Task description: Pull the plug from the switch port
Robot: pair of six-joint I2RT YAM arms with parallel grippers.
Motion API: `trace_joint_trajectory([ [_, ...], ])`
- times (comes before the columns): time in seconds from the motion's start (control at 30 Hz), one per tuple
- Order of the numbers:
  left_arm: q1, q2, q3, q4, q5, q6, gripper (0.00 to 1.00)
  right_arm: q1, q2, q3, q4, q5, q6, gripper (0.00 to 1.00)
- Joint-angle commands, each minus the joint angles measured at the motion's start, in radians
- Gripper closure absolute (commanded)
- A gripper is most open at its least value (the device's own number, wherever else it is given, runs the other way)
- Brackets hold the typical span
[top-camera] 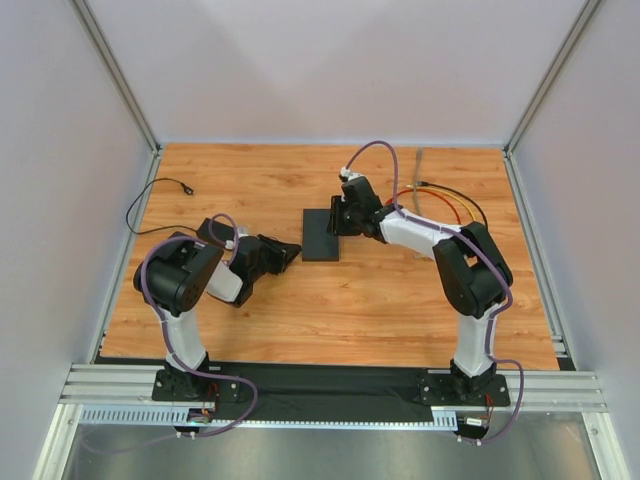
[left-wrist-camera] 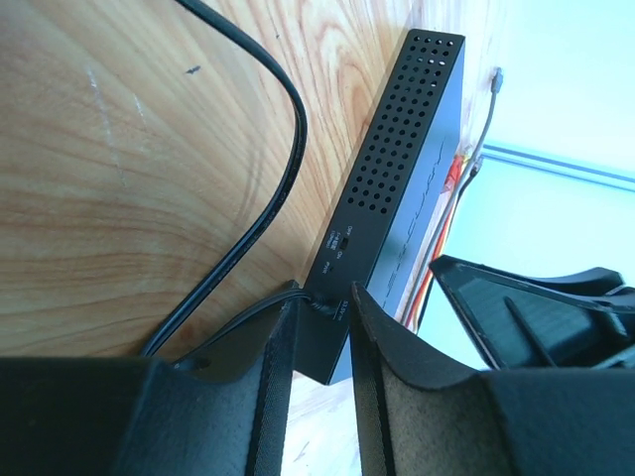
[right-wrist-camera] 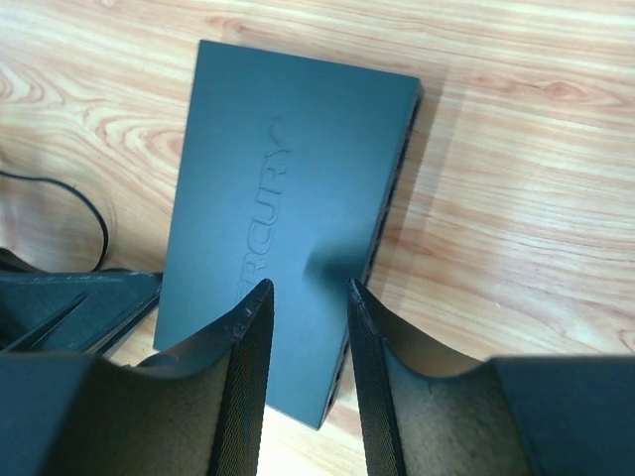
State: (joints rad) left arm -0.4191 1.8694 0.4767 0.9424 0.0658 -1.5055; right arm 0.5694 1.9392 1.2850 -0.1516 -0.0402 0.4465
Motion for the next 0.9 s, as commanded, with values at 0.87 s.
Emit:
trace_joint_trajectory([
  [0.87,0.016,0.096,-0.043,0.101,-0.021,0.011,0.99,0.181,0.250,0.494,-0.405,0.195,-0.238,0.63],
])
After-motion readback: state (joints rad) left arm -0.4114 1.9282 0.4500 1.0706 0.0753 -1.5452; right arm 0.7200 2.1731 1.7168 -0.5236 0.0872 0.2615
